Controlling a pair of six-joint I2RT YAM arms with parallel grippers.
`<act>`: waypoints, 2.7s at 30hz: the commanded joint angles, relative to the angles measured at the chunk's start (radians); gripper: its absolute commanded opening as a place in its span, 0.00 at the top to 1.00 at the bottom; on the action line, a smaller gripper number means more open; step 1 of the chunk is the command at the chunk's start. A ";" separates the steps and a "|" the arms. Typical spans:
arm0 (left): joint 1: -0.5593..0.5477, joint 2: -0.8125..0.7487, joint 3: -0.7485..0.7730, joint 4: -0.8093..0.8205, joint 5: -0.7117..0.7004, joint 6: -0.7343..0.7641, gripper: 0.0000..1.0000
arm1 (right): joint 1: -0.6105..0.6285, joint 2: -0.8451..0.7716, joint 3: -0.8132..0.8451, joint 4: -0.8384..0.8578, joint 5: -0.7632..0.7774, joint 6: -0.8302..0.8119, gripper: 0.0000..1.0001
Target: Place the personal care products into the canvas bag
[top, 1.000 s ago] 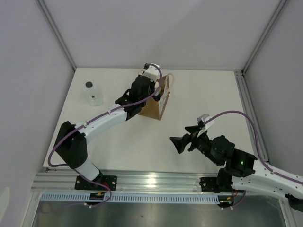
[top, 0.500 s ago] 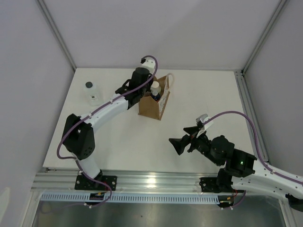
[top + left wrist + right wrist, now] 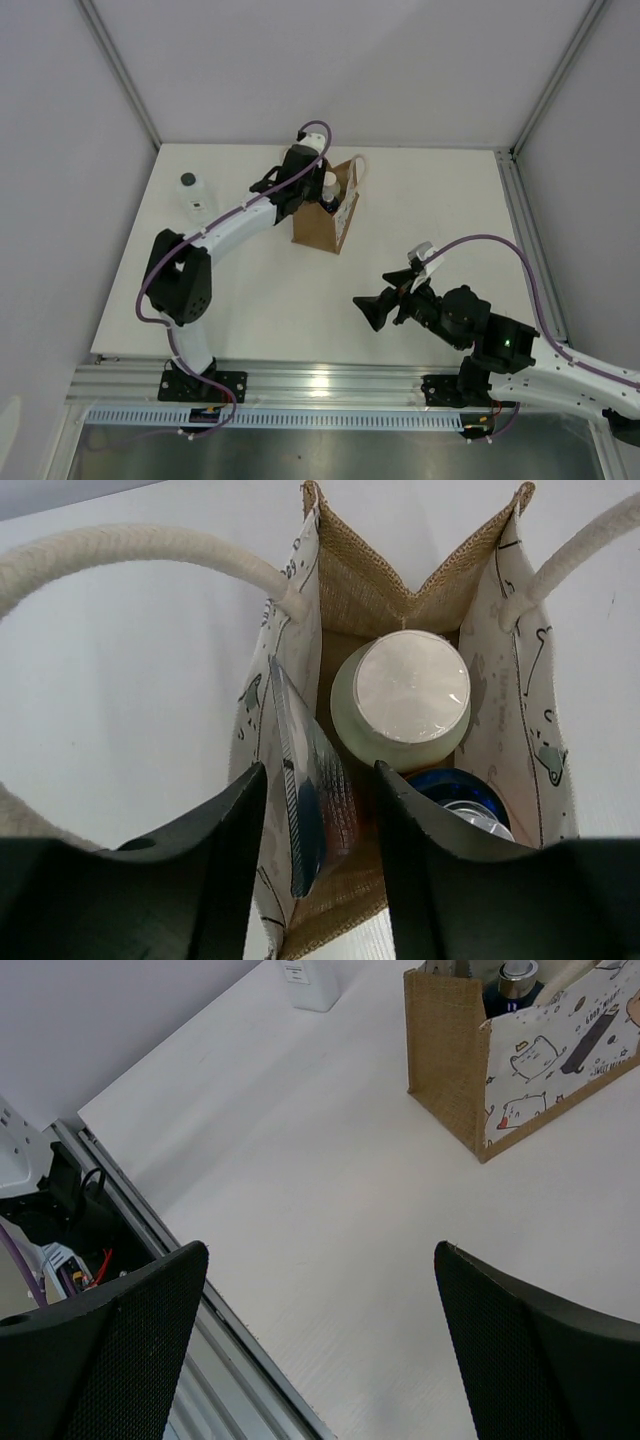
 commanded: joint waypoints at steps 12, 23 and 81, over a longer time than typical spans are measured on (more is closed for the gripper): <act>0.004 -0.291 -0.066 -0.050 0.035 -0.072 0.21 | 0.007 0.025 0.028 0.017 0.002 -0.001 0.01; 0.008 -0.486 0.023 -0.249 -0.139 -0.191 0.01 | 0.007 0.047 0.034 0.005 0.049 -0.024 0.01; 0.676 -0.115 -0.156 0.005 0.247 0.088 0.16 | 0.076 0.131 0.040 0.058 -0.049 -0.003 0.02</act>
